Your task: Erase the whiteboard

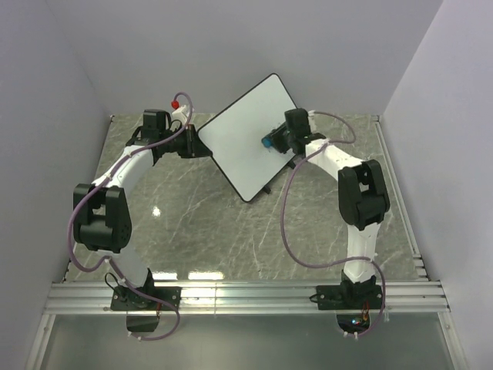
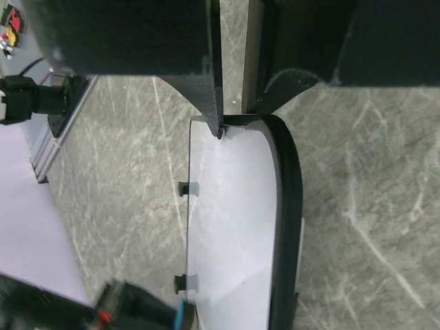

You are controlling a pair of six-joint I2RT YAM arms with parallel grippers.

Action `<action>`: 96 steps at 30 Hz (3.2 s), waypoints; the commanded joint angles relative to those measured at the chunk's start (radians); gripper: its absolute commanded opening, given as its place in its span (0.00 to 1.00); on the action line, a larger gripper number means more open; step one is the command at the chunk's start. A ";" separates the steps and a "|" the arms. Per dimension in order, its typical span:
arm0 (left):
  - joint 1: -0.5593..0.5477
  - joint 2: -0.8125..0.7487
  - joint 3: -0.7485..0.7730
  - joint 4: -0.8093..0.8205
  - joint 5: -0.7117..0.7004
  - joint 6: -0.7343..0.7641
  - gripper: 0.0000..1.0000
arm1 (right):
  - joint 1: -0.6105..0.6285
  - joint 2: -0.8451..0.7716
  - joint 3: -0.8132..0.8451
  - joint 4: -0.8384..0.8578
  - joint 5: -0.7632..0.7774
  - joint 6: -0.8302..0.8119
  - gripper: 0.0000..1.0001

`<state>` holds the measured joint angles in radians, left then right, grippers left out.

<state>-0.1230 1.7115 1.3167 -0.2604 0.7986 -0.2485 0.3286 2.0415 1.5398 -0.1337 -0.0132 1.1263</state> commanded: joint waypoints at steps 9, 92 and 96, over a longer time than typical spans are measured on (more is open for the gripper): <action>-0.015 -0.012 0.000 0.010 -0.002 0.092 0.00 | 0.057 0.078 0.129 -0.041 -0.079 0.053 0.00; -0.026 0.043 0.079 -0.027 -0.026 0.110 0.00 | -0.033 0.085 0.036 -0.135 -0.062 0.082 0.00; -0.026 0.050 0.082 -0.025 -0.027 0.110 0.00 | 0.013 -0.004 -0.145 -0.052 -0.093 0.112 0.00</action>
<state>-0.1223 1.7443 1.3628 -0.3012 0.7773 -0.2253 0.2604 2.0590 1.4918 -0.1761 -0.0532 1.2457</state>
